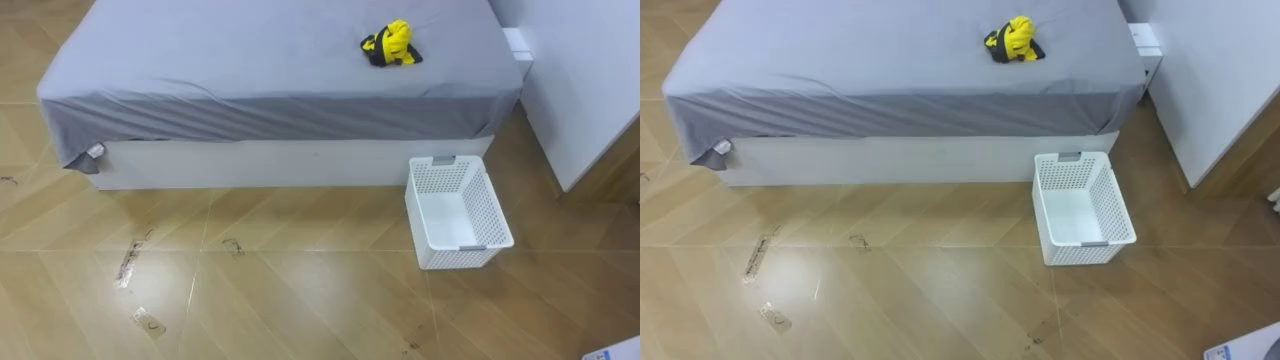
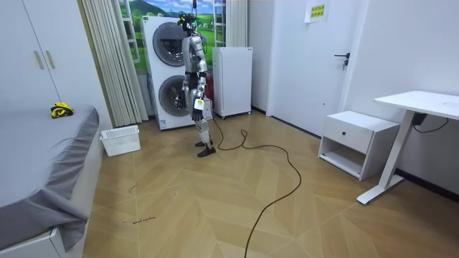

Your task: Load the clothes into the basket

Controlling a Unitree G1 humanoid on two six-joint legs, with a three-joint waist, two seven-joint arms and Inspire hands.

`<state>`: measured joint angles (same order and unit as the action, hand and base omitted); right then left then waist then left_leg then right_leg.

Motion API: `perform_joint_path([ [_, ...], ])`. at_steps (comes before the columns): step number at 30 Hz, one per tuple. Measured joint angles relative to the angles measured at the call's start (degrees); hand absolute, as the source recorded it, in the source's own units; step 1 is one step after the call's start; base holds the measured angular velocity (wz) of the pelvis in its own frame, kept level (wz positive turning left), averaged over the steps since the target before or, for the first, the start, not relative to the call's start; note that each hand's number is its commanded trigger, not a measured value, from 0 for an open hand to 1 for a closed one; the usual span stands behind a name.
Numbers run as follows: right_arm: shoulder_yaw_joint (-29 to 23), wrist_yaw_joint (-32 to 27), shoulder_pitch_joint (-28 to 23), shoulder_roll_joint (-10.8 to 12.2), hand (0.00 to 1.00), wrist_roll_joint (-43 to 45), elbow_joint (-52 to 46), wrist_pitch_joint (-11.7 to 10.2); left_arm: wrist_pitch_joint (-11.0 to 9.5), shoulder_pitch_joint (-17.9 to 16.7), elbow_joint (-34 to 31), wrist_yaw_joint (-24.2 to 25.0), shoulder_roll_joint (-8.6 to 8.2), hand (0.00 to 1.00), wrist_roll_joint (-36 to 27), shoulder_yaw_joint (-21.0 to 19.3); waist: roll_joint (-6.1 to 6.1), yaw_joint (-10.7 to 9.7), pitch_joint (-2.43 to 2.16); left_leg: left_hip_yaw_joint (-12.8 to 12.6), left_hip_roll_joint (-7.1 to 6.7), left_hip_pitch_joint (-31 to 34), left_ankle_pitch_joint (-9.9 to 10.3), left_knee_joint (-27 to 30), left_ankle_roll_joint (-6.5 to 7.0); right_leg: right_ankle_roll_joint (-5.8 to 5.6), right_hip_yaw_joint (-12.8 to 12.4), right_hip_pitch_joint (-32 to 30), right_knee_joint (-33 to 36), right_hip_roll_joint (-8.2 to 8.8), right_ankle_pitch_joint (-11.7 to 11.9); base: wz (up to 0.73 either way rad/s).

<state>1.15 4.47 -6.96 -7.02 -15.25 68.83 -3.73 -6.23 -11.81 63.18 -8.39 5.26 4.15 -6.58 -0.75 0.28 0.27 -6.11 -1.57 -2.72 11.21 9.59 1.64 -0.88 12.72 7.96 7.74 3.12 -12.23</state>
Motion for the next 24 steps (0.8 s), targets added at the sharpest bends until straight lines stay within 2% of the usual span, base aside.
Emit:
perform_joint_path([
  [17, -0.1, 1.2, 0.0, 0.0, 0.0, 0.6, 0.0, 0.0, -0.1, 0.2, 0.5, 0.2, 0.02, 0.0, -0.1, -0.1, -0.23, 0.1, 0.11, -0.5, 0.06, -0.3, 0.0, -0.1, 0.0, 0.0, -0.3, 0.0, 0.0, 0.0, 0.0, -0.01],
  [24, -0.1, 1.9, -1.0, 0.0, 0.0, -0.4, 0.0, -0.1, -0.1, 0.3, 0.9, 0.1, 0.06, 0.0, -0.2, 0.0, -0.1, 0.0, -0.03, -0.7, 0.12, -0.4, 0.0, -0.1, 0.0, 0.0, -0.5, 0.0, 0.0, -0.01, 0.0, -0.02],
])
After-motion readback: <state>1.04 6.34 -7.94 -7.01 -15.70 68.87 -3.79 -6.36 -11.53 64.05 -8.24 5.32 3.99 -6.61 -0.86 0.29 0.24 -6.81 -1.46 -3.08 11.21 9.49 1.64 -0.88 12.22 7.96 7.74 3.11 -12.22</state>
